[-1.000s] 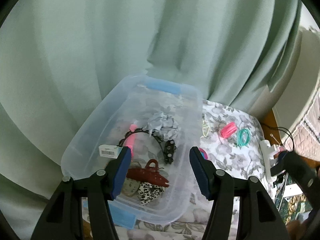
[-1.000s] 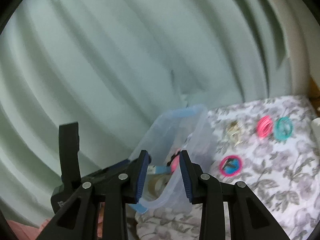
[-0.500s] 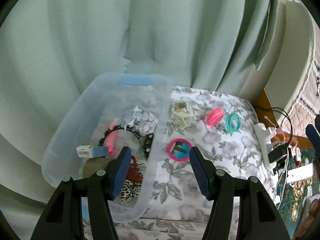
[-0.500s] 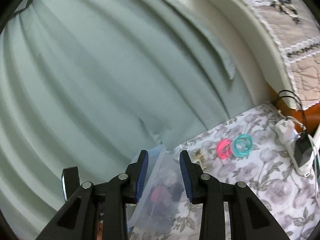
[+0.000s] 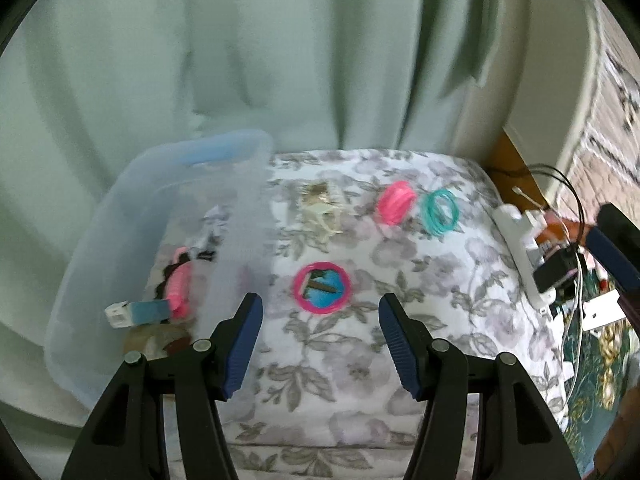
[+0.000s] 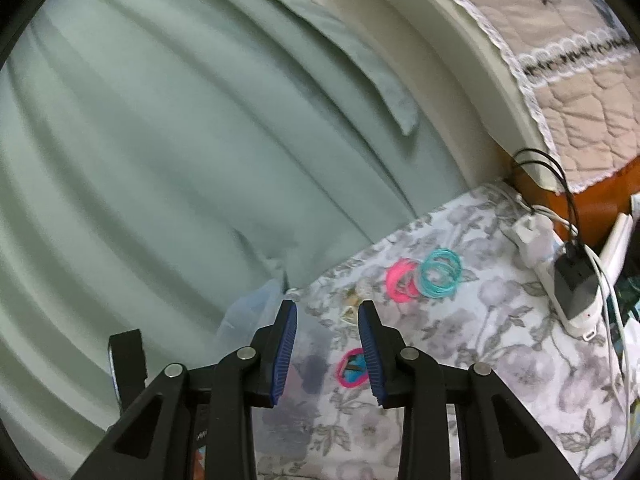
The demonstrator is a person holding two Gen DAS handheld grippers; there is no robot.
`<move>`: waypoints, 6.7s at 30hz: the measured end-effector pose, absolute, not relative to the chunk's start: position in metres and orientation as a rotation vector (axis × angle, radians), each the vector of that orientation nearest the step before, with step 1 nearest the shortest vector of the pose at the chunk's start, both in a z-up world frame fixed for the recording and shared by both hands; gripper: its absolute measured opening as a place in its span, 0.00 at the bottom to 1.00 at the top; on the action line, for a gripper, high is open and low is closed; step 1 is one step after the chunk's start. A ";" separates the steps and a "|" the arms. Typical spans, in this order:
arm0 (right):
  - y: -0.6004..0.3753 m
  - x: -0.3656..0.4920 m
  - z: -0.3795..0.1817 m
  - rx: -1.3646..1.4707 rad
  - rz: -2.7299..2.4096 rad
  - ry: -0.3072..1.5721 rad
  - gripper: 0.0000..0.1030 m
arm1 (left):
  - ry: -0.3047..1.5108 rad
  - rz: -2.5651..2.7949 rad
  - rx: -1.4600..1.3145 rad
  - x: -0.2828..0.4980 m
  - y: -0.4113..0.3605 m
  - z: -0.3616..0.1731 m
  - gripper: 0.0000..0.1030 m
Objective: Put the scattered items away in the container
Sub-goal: 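Move the left gripper to the pink mirror while the right gripper heads to the hair ties, then close the left gripper on the pink mirror while the right gripper grasps the pink and teal hair ties, then lift and carry the mirror and hair ties over the clear box with both grippers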
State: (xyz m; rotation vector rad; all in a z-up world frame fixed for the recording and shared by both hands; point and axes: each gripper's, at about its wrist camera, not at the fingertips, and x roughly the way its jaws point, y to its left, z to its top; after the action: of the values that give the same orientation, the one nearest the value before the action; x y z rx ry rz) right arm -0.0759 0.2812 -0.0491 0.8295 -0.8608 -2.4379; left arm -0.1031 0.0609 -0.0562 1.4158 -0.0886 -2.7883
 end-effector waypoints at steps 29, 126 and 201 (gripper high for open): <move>0.255 -0.154 -0.175 1.311 -2.398 -0.682 0.34 | 0.008 -2.547 1.617 -0.188 0.054 -0.213 0.70; 0.289 -0.083 -0.027 0.705 -2.420 -0.876 0.08 | 0.074 -2.930 1.067 -0.098 0.064 -0.033 0.71; -0.037 -0.122 -0.005 0.937 -2.104 -0.312 0.08 | 0.555 -2.713 0.920 -0.085 -0.175 -0.054 0.72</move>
State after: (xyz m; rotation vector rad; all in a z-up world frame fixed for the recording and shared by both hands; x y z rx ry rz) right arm -0.1217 -0.0373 -0.0049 0.9369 -0.3115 -2.1037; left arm -0.0850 -0.1755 -0.0539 0.9197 0.5554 -2.7129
